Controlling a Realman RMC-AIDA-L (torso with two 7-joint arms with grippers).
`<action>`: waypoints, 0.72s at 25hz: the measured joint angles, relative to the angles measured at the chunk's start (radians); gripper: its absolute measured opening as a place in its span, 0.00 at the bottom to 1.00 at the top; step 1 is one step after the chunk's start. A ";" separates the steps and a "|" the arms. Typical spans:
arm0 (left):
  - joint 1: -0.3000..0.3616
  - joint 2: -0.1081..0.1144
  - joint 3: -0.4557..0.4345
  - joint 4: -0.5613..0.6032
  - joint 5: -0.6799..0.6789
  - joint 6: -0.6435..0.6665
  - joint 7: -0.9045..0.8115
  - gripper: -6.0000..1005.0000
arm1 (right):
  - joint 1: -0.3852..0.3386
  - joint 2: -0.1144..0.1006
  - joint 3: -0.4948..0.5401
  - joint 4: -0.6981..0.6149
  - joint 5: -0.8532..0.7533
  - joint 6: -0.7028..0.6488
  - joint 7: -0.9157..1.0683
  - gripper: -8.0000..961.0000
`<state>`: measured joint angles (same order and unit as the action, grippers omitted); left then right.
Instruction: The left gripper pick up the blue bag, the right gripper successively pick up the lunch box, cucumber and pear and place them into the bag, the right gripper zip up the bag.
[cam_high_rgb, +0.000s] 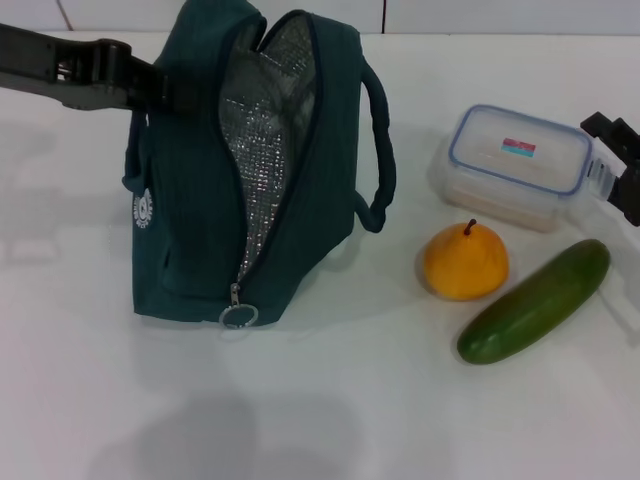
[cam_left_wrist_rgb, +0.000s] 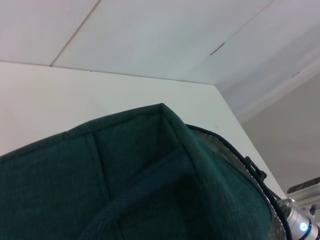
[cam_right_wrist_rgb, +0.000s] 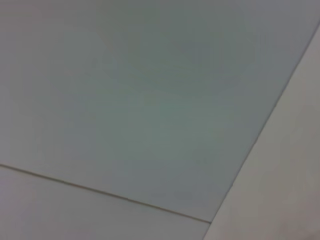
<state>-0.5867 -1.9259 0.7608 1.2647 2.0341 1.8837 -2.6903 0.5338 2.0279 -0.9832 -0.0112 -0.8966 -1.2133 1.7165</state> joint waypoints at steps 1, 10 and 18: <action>0.000 0.000 0.000 0.000 0.000 0.000 0.000 0.05 | 0.000 0.000 0.000 0.000 0.000 0.000 -0.002 0.86; -0.002 -0.002 0.003 0.001 0.000 0.000 0.005 0.05 | 0.005 0.000 -0.005 -0.002 -0.002 0.010 -0.051 0.71; -0.004 0.001 0.023 0.007 -0.001 0.000 0.006 0.05 | 0.015 0.000 -0.016 -0.001 -0.003 0.035 -0.061 0.37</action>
<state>-0.5904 -1.9250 0.7836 1.2716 2.0330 1.8837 -2.6845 0.5489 2.0278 -0.9990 -0.0121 -0.8991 -1.1786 1.6554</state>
